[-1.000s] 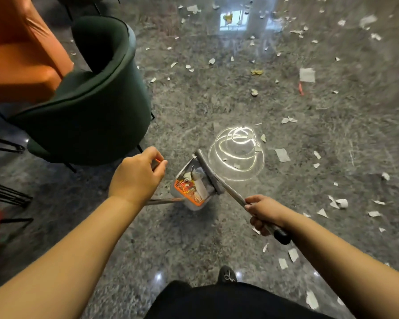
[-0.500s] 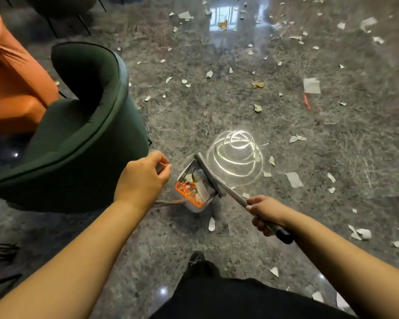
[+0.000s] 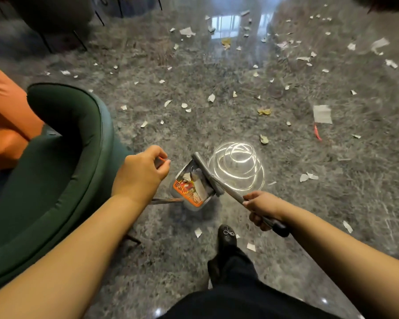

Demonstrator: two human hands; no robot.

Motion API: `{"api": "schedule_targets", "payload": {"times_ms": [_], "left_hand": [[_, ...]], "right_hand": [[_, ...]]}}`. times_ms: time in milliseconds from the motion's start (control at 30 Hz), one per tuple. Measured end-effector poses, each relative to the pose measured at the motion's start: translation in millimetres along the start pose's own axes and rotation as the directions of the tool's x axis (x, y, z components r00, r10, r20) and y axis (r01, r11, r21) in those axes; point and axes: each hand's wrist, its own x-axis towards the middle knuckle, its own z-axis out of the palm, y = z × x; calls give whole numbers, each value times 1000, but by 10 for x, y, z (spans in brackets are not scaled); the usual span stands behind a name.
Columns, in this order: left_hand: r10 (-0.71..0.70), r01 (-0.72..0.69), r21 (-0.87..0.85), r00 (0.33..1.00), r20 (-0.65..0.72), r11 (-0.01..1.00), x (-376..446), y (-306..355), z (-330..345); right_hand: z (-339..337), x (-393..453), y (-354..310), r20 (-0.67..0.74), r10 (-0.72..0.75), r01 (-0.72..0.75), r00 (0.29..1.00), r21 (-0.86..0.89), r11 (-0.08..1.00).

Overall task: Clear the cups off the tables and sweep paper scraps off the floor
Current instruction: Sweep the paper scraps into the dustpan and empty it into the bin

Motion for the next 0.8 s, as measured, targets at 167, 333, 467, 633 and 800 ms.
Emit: {"api": "schedule_targets", "payload": {"times_ms": [167, 333, 467, 633, 800], "left_hand": [[-24, 24, 8, 1000, -20, 1000, 1080, 178, 87], [-51, 51, -7, 995, -91, 999, 1980, 238, 102], [-54, 51, -25, 991, -126, 998, 2740, 128, 150], [-36, 32, -36, 992, -123, 999, 3849, -113, 239], [-47, 45, -18, 997, -66, 999, 4986, -306, 232]], "right_hand": [[-550, 558, -1007, 43, -21, 23, 999, -56, 998], [-897, 990, -1891, 51, -48, 53, 998, -84, 995], [-1063, 1431, -2549, 42, -45, 48, 998, -72, 996], [-1183, 2080, -3384, 15, -36, 37, 999, -54, 998], [-1235, 2646, -4244, 6, -6, 6, 1000, -23, 1000]]}}
